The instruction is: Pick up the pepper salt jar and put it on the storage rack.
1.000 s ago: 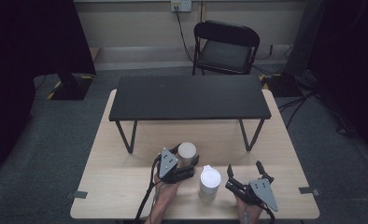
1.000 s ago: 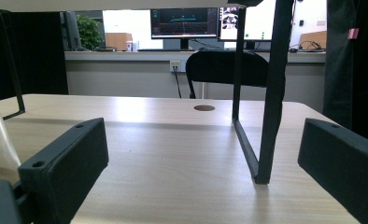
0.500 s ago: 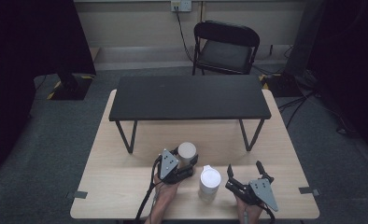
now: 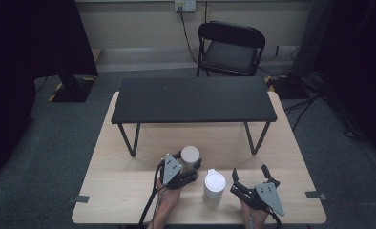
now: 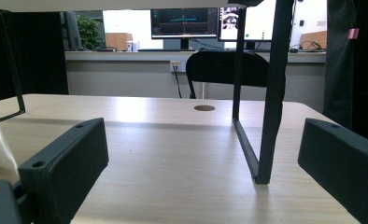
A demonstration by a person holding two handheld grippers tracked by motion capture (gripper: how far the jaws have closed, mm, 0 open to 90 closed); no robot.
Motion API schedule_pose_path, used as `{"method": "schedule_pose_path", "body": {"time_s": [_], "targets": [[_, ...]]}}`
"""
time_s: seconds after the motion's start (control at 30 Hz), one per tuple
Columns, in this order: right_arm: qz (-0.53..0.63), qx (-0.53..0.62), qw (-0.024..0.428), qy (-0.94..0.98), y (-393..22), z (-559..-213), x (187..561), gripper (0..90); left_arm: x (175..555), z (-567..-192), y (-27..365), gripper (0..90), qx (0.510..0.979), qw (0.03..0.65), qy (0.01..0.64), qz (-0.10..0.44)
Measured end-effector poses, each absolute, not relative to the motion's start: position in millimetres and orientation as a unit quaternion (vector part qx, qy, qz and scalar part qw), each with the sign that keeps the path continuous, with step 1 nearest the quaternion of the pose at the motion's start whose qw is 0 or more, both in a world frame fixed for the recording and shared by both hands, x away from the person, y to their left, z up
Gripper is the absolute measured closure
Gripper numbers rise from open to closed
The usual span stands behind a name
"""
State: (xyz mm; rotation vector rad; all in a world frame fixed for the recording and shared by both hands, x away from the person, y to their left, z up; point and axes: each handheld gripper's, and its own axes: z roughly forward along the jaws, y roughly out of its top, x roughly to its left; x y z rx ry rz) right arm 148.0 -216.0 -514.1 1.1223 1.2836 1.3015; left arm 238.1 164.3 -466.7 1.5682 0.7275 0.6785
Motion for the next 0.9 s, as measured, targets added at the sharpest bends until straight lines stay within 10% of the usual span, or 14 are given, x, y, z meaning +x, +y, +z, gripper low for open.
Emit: {"method": "schedule_pose_path", "body": {"time_s": [0.9], "targets": [[0.533,0.46,0.479,0.525,-215.6,-514.1,147.9,0.6,229.1,-421.4,183.2,34.4,0.672,0.605,0.314,0.29]]}}
